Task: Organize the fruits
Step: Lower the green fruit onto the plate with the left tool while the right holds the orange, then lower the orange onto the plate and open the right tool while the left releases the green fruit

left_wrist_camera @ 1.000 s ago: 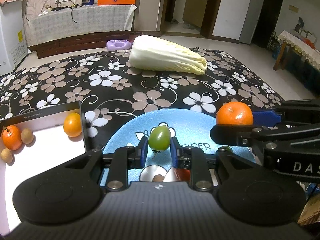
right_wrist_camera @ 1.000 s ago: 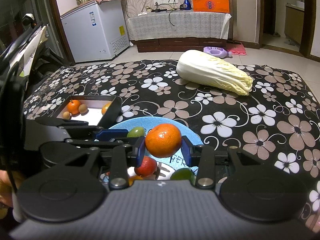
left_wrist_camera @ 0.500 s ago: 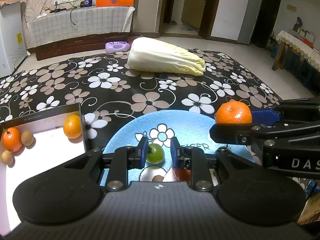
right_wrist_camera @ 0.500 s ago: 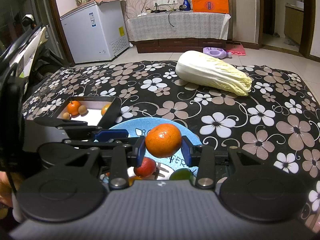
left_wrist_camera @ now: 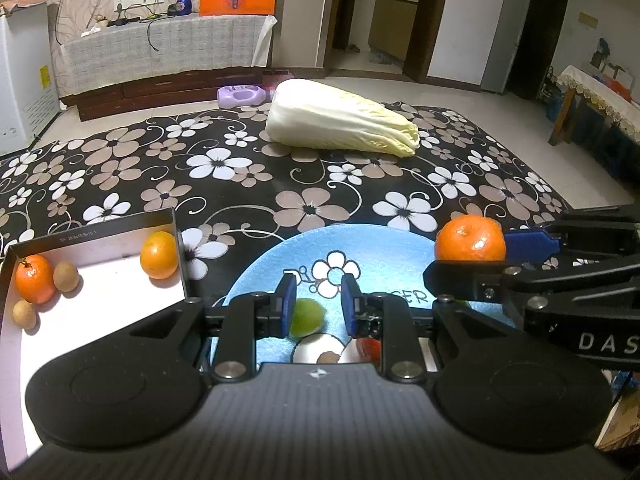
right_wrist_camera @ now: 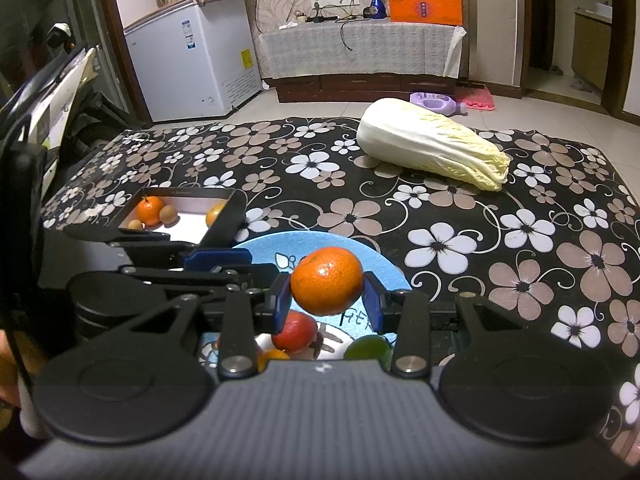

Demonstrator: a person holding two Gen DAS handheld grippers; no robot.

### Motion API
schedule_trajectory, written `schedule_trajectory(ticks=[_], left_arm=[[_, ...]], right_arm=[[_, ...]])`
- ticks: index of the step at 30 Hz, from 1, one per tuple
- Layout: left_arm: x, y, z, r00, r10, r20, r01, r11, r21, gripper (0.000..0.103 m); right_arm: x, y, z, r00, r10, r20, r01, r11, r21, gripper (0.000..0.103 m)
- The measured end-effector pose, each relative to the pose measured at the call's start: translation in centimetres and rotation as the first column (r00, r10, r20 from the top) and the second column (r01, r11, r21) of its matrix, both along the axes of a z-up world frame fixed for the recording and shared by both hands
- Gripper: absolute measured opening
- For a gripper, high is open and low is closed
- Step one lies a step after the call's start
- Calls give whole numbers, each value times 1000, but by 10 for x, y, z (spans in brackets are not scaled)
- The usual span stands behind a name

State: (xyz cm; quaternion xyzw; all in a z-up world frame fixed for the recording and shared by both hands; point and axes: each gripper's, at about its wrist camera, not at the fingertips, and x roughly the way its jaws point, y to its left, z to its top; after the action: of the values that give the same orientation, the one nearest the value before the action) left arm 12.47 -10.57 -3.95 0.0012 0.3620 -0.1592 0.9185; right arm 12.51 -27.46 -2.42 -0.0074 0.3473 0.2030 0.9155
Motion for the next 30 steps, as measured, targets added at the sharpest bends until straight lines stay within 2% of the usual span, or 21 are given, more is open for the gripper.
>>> schedule_trajectory(ticks=[30], left_arm=[[-2, 14, 7, 1000, 26, 6, -26, 1000, -10, 28]], right_arm=[[0, 13, -6, 999, 42, -25, -42, 999, -18, 41]])
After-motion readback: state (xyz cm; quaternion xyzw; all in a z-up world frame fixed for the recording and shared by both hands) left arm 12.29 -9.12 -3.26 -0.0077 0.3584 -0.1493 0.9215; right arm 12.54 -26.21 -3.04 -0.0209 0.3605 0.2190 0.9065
